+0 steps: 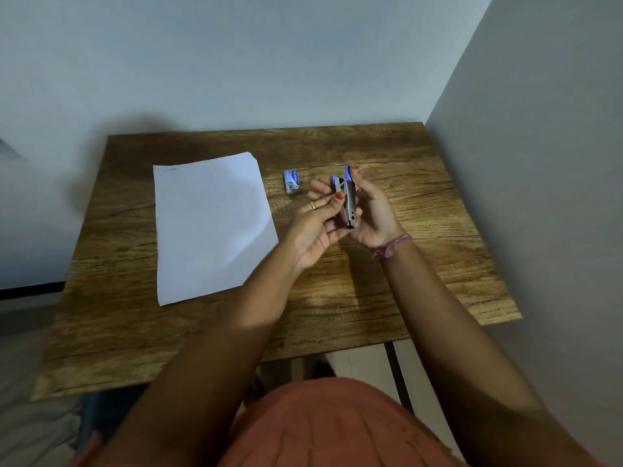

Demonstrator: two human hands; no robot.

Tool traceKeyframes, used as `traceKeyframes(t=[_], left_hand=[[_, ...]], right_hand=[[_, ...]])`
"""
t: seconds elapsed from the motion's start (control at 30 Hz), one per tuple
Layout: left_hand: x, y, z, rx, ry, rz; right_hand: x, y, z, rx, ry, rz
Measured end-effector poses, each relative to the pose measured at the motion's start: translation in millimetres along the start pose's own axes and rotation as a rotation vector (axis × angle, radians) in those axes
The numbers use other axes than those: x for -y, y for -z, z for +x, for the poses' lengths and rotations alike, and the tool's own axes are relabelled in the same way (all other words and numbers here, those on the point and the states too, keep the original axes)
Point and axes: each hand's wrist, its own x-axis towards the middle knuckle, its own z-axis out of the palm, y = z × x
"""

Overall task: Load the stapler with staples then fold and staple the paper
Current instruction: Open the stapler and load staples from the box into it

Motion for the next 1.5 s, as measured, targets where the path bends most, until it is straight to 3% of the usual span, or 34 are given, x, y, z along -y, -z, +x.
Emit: traceKeyframes(t=[0.2, 0.37, 0.6, 1.0, 1.2, 1.33, 1.5], left_hand=[[4.0, 7.6, 0.2, -0.092, 0.064, -0.038], [10.2, 10.3, 0.8, -0.149, -0.006, -0.031], [18.0, 6.9, 0.5, -0.179, -0.077, 0.155], [1.6, 20.8, 0.6, -0.204, -0.049, 0.116], [-5.3, 27.5, -2.3, -0.192, -0.015, 0.321], [-13.6, 46.2, -8.4, -0.277, -0.057, 0.561], [-32.2, 74.4, -17.1, -0.419, -0.138, 0.679]], right_hand=[[-4.6, -1.2, 5.2, 0.004, -0.085, 0.072], [-12.7, -3.0, 9.4, -0.017, -0.084, 0.090], [-19.8, -5.2, 15.6, -0.080, -0.064, 0.020], [-27.5, 1.7, 12.7, -0.141, -0.039, -0.234], [-30.3, -1.4, 15.6, -0.275, 0.011, -0.246], [-20.5, -3.5, 28.6, -0.420, 0.054, -0.320], [-14.8, 6.5, 54.2, -0.665, 0.176, -0.774]])
